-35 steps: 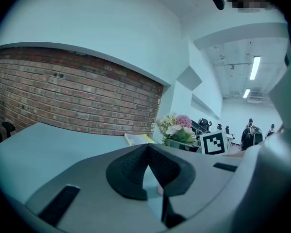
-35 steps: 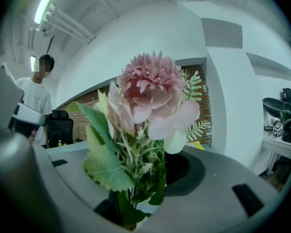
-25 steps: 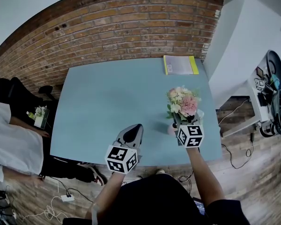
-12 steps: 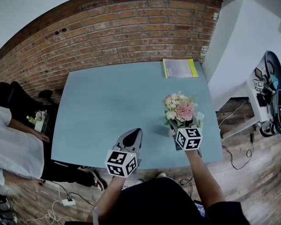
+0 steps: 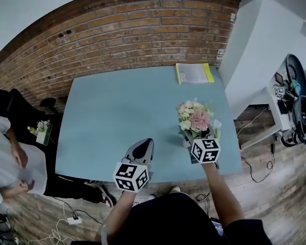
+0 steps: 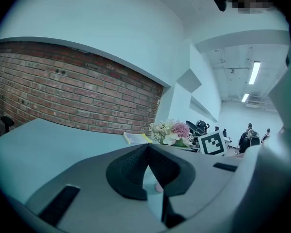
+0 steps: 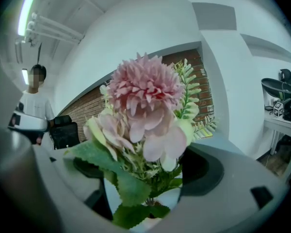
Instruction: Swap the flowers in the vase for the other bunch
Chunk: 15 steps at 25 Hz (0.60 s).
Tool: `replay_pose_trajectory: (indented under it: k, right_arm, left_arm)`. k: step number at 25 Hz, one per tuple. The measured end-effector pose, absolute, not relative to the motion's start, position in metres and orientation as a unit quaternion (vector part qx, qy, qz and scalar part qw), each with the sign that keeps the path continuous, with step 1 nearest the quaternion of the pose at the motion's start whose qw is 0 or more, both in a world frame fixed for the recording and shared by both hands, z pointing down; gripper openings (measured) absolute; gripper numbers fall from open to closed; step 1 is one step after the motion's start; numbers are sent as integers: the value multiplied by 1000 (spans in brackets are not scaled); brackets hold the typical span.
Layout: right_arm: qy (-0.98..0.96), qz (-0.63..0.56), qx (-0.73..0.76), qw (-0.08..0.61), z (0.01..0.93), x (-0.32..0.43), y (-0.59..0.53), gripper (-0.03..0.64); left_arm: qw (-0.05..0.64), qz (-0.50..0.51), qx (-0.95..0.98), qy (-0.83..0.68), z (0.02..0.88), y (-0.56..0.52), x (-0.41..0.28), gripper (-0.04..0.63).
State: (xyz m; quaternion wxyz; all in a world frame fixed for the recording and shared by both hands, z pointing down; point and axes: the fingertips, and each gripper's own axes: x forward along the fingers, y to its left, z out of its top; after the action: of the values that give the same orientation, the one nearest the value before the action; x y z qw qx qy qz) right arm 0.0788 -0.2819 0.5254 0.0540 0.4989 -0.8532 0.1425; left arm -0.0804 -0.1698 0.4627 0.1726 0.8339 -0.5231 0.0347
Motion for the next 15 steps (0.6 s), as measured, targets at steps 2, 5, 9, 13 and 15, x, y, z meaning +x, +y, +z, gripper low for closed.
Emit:
replay_pose_trajectory:
  k: [2, 5, 9, 13, 15]
  right_arm:
    - [-853, 142, 499, 54, 524, 78, -278, 400]
    - [-854, 140, 498, 58, 522, 75, -271, 400]
    - [-853, 140, 500, 61, 519, 75, -261, 400]
    - [-849, 141, 504, 69, 518, 74, -253, 400]
    - [-846, 143, 508, 73, 518, 75, -249, 399]
  left_arm:
    - [174, 34, 834, -522, 464, -167, -82, 6]
    - [177, 34, 835, -520, 467, -162, -84, 6]
    - [175, 32, 839, -515, 464, -156, -83, 6]
    - [177, 28, 842, -509, 464, -149, -88, 6]
    - [178, 28, 843, -507, 464, -145, -89, 6]
